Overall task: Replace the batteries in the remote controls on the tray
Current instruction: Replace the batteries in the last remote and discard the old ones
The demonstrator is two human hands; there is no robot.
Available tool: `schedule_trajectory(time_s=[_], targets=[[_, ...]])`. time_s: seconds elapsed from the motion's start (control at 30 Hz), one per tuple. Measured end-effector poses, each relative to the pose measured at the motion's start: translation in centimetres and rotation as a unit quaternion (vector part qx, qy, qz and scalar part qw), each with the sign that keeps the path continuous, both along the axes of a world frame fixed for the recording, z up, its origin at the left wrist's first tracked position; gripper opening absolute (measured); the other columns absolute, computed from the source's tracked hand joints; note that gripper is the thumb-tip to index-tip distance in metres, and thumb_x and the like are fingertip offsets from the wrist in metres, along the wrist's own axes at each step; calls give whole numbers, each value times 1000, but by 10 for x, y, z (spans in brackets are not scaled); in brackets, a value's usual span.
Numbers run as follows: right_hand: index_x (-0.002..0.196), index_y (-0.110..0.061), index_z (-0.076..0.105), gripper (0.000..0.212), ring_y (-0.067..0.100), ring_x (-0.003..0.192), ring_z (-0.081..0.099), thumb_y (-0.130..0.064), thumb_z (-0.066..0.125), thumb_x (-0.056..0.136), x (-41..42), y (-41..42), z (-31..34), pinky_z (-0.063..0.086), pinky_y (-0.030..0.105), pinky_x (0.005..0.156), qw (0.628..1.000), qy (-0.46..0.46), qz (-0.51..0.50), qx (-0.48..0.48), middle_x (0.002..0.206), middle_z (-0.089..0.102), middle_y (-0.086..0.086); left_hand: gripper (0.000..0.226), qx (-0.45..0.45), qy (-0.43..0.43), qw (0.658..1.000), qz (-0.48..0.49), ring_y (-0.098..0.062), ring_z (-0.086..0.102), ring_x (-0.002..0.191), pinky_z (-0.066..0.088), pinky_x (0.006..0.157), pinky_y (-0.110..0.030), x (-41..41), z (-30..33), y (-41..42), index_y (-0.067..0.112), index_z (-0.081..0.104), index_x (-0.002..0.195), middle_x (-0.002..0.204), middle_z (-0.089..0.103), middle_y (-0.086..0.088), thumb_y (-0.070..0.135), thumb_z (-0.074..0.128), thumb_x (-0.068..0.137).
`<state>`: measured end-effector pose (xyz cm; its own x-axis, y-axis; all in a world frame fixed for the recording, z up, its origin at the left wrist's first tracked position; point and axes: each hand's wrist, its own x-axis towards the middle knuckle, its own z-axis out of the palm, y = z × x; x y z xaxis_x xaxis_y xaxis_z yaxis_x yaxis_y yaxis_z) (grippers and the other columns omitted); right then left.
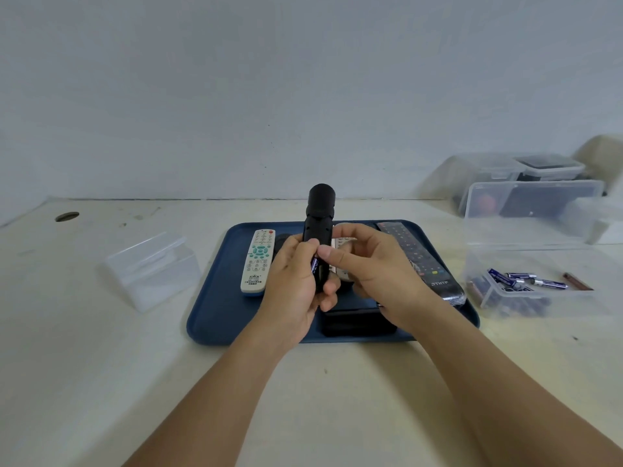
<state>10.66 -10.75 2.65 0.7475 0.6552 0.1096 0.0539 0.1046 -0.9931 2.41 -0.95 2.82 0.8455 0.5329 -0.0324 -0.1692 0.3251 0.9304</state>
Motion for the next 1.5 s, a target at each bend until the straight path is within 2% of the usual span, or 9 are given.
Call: schedule_trajectory(time_s=[0.3, 0.47, 0.57, 0.67, 0.87, 0.97, 1.17, 1.33, 1.5], targets=[[104, -17, 69, 23, 20, 58, 38, -25, 77, 84, 2, 0, -3, 18, 27, 48, 997, 28, 56, -37, 76, 59, 6, 37, 100, 17, 993, -56, -11, 38, 36, 21, 35, -17, -2, -6, 0, 6, 51, 105, 55, 59, 6, 33, 26, 107], [103, -8, 67, 20, 10, 50, 47, -14, 76, 86, -2, 1, -4, 39, 13, 49, 999, -41, 32, -14, 56, 45, 0, 24, 122, 13, 991, -60, -13, 38, 40, 22, 37, -16, -4, -11, 4, 14, 44, 96, 79, 62, -1, 33, 35, 108], [100, -12, 68, 19, 18, 60, 48, -18, 77, 85, -3, 5, -11, 46, 19, 71, 991, -129, 0, -28, 56, 39, 2, 36, 95, 17, 994, -58, -11, 39, 40, 22, 36, -17, -7, -12, 6, 7, 48, 113, 76, 64, 0, 39, 33, 108], [101, -11, 69, 19, 14, 53, 50, -19, 77, 85, -3, 4, -10, 46, 11, 67, 990, -139, 4, -36, 53, 43, -4, 48, 53, 10, 997, -61, -10, 40, 41, 20, 37, -18, -6, -13, 5, 1, 48, 125, 73, 63, -1, 43, 34, 107], [93, -15, 66, 44, 7, 38, 22, -58, 59, 91, 14, -6, 5, 18, 20, 36, 963, 261, -61, 36, 56, 32, -5, 16, -97, -47, 985, -133, -15, 45, 52, 35, 39, -23, -4, -4, 2, 8, 53, 110, 85, 55, -8, 17, 42, 102], [88, -8, 60, 47, 3, 34, 20, -52, 48, 98, 16, -4, 1, 19, 15, 29, 920, 368, -95, 92, 51, 32, -6, 40, -113, -58, 980, -152, -21, 60, 64, 53, 55, -28, -3, -6, 4, 3, 50, 125, 92, 61, -13, -15, 36, 92], [79, -6, 55, 48, 5, 31, 24, -45, 40, 104, 18, -3, 3, 23, 14, 29, 882, 420, -168, 133, 53, 34, -1, 47, -100, -71, 978, -171, -34, 73, 92, 60, 89, -43, -2, -9, 0, 1, 47, 134, 104, 63, -17, -22, 32, 95], [75, -7, 53, 45, 7, 34, 18, -45, 48, 99, 21, -1, -1, 16, 17, 30, 833, 458, -196, 243, 53, 27, -3, 41, -100, -48, 981, -161, -30, 73, 92, 61, 85, -40, 0, -12, -5, 6, 54, 127, 101, 66, -18, -16, 34, 99], [73, -8, 52, 37, 9, 41, 16, -35, 50, 96, 21, -9, 4, 14, 18, 31, 789, 475, -138, 365, 61, 21, -3, 19, -94, -16, 992, -77, -21, 60, 66, 59, 63, -33, 6, -12, -9, 4, 54, 117, 87, 60, -14, 12, 39, 108]])
